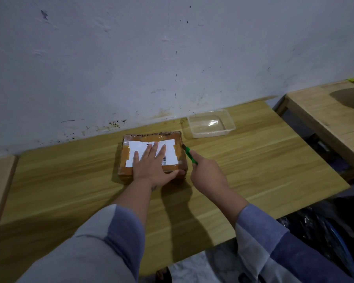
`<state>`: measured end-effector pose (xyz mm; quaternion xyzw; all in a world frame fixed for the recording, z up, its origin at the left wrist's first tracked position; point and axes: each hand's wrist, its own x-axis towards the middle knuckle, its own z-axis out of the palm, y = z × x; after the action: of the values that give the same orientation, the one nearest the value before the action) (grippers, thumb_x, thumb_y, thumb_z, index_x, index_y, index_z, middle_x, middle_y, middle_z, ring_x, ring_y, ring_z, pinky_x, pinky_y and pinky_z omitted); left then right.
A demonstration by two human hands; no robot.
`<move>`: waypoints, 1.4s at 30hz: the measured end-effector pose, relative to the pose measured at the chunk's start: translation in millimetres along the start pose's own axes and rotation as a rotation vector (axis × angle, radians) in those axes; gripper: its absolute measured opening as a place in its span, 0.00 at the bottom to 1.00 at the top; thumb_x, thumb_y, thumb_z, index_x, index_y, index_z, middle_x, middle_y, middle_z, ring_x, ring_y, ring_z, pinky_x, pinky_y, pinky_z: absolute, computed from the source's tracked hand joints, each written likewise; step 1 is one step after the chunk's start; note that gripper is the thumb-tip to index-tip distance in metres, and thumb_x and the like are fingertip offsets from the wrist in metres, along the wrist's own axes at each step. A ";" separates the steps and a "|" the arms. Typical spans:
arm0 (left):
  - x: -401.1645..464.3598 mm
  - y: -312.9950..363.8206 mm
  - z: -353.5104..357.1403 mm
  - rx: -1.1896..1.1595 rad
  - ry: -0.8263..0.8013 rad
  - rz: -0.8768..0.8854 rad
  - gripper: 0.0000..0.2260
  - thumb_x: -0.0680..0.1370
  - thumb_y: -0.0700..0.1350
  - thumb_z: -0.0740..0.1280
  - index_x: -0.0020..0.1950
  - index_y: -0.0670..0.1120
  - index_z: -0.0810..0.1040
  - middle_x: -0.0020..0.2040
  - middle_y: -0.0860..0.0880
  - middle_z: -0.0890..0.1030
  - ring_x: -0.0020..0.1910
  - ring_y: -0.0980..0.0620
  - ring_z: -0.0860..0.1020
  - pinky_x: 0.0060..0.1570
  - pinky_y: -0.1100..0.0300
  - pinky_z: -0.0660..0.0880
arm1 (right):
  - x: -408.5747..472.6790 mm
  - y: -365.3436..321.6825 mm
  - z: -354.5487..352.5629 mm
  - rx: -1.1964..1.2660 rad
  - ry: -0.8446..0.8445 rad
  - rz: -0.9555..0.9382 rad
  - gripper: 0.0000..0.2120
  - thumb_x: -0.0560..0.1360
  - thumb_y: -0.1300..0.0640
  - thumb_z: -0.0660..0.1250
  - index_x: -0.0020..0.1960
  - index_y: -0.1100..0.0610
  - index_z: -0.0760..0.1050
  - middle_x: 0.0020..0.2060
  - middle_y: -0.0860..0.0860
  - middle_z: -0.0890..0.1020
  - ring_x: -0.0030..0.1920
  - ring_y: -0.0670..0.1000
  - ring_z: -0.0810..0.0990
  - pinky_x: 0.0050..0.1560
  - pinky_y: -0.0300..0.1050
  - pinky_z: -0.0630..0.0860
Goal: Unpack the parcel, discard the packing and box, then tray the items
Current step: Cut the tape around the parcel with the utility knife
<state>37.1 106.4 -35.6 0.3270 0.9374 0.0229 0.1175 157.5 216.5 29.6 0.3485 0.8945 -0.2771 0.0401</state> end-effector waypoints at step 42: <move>-12.8 2.9 1.4 -0.029 -0.032 -0.003 0.49 0.64 0.80 0.48 0.78 0.56 0.43 0.79 0.52 0.41 0.78 0.51 0.40 0.74 0.41 0.40 | -41.7 58.8 5.2 0.639 -0.042 0.112 0.20 0.80 0.56 0.56 0.68 0.39 0.68 0.41 0.44 0.72 0.31 0.41 0.69 0.24 0.32 0.64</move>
<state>48.9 100.7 -34.0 0.3240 0.9355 0.0313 0.1373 226.3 224.3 8.8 0.3864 0.7407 -0.5483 -0.0378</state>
